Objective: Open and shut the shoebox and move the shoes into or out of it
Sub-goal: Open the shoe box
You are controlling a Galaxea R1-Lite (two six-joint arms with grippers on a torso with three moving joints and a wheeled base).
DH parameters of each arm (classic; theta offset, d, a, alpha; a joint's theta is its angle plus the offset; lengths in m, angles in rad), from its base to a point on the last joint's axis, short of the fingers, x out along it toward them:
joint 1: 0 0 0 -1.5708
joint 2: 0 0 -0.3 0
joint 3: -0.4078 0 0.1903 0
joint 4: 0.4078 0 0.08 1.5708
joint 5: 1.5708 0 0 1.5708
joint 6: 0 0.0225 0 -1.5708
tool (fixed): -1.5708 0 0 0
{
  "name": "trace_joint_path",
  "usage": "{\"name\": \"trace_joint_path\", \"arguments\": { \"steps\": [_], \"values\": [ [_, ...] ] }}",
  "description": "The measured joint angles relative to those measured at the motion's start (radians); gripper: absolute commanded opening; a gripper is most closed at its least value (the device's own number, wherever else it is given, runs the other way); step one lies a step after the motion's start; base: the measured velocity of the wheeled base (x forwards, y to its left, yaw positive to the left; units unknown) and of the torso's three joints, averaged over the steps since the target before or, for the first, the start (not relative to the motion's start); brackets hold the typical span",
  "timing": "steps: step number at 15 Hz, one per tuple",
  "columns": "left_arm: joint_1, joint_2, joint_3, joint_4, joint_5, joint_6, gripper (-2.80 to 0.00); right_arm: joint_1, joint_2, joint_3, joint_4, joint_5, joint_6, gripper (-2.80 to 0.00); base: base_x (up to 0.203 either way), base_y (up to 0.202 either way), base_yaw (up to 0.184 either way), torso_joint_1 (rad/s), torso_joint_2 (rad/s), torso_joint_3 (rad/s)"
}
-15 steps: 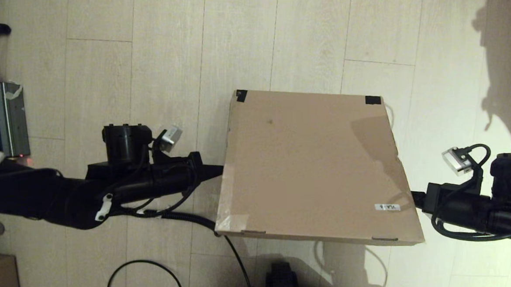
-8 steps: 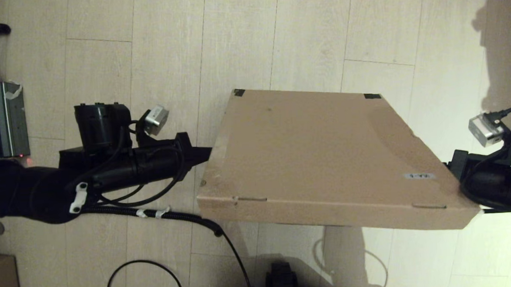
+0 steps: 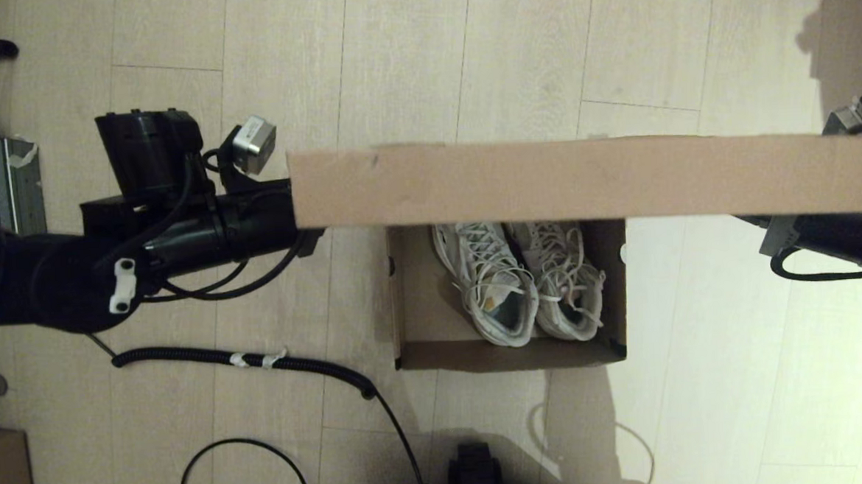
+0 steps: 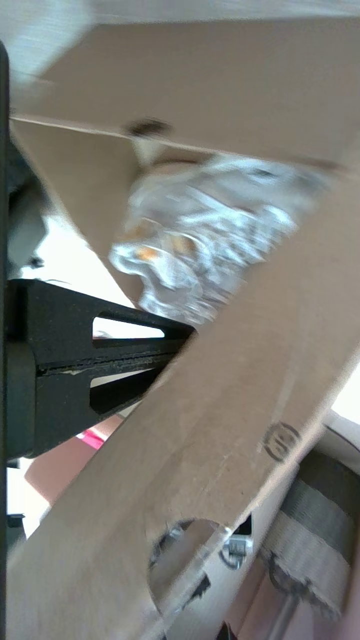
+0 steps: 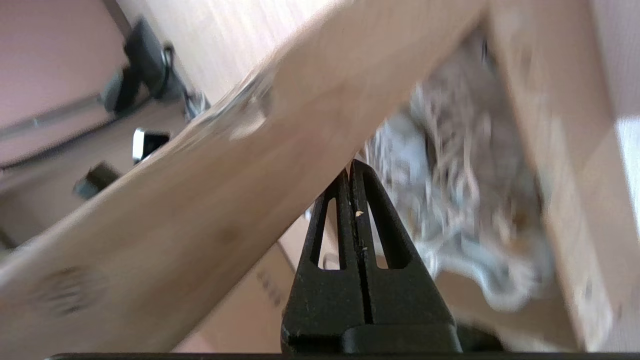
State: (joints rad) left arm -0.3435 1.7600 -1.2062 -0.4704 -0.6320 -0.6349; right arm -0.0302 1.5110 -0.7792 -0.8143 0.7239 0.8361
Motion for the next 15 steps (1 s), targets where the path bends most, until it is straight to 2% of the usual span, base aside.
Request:
{"name": "trace_joint_path", "arguments": {
  "steps": [3, 7, 9, 10, 12, 13, 14, 15],
  "values": [
    [-0.003, 0.027, -0.094, 0.002, 0.002, -0.013, -2.80, -0.002, 0.053, -0.115, -0.008, -0.042, 0.077, -2.80, 0.000, 0.000, 0.000, 0.000, 0.00, 0.000],
    [-0.003, 0.093, -0.219, 0.001, 0.005, -0.025, -2.80, -0.055, 0.116, -0.244, -0.110, -0.052, 0.254, -2.80, 0.000, 0.000, 0.000, 0.000, 0.00, 0.000],
    [-0.003, 0.146, -0.280, 0.002, 0.026, -0.027, -2.80, -0.081, 0.123, -0.264, -0.113, -0.051, 0.273, -2.80, 0.000, 0.000, 0.000, 0.000, 0.00, 0.000],
    [-0.003, 0.168, -0.296, 0.002, 0.044, -0.026, -2.80, -0.085, 0.121, -0.255, -0.109, -0.051, 0.258, -2.80, 0.000, 0.000, 0.000, 0.000, 0.00, 0.000],
    [-0.003, 0.182, -0.293, 0.005, 0.058, -0.025, -2.80, -0.082, 0.118, -0.220, -0.066, -0.053, 0.159, -2.80, 0.000, 0.000, 0.000, 0.000, 0.00, 0.000],
    [-0.004, 0.176, -0.278, 0.006, 0.064, -0.025, -2.80, -0.070, 0.117, -0.198, -0.027, -0.065, 0.070, -2.80, 0.000, 0.000, 0.000, 0.000, 0.00, 0.000],
    [-0.004, 0.161, -0.250, 0.006, 0.073, -0.023, -2.80, -0.048, 0.118, -0.172, 0.027, -0.096, -0.048, -2.80, 0.000, 0.000, 0.000, 0.000, 0.00, 0.000],
    [-0.003, 0.136, -0.212, 0.006, 0.089, -0.018, -2.80, -0.012, 0.124, -0.146, 0.085, -0.160, -0.194, -2.80, 0.000, 0.000, 0.000, 0.000, 0.00, 0.000]
  ]
}}
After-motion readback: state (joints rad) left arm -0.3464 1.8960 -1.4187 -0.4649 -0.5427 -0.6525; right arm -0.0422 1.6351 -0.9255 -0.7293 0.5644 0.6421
